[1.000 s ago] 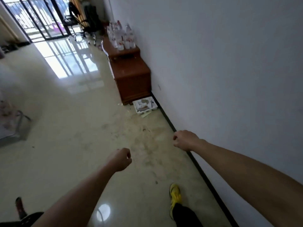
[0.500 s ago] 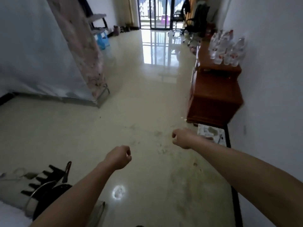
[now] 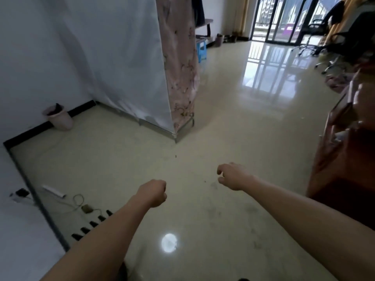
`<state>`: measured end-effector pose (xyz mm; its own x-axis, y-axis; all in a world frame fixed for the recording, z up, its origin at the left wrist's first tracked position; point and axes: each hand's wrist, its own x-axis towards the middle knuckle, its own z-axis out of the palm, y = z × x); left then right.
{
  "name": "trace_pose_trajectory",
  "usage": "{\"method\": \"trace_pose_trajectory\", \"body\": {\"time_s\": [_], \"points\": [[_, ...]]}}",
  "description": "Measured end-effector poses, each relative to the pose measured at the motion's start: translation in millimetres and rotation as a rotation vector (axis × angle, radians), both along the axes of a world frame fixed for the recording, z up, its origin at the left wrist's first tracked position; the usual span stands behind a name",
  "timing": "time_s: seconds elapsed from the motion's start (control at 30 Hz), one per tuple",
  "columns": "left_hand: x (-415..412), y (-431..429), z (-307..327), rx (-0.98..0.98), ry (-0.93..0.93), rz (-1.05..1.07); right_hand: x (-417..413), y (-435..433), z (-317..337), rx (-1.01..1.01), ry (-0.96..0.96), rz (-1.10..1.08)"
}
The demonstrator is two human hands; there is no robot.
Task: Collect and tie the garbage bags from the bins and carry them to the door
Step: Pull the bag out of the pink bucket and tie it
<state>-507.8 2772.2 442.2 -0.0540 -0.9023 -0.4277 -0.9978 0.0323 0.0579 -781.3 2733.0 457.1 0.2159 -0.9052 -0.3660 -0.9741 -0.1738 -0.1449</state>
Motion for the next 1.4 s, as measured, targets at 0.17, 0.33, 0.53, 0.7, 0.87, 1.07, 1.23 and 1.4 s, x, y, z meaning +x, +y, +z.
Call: {"method": "trace_pose_trajectory", "body": {"time_s": [0.17, 0.33, 0.53, 0.7, 0.87, 1.07, 1.23, 1.4], "points": [[41, -90, 2, -0.001, 0.03, 0.085, 47, -128, -3, 0.015, -0.002, 0.099], [97, -193, -9, 0.011, 0.019, 0.214, 114, -264, -14, -0.007, 0.009, 0.245], [182, -328, 4, -0.054, 0.066, 0.474, 218, -446, -2, -0.032, 0.027, 0.41], [253, -371, 2, -0.042, 0.111, 0.662, 328, -538, 6, 0.012, 0.012, 0.576], [352, -411, -31, 0.037, 0.122, 0.821, 452, -600, -20, 0.044, 0.009, 0.764], [489, -512, -47, 0.071, 0.183, 0.872, 594, -707, -41, 0.084, 0.012, 0.771], [599, -603, -19, 0.014, 0.194, 0.881, 698, -802, -21, 0.077, -0.05, 0.706], [699, -688, -11, -0.012, 0.188, 0.889, 797, -887, -20, 0.082, -0.047, 0.717]]}}
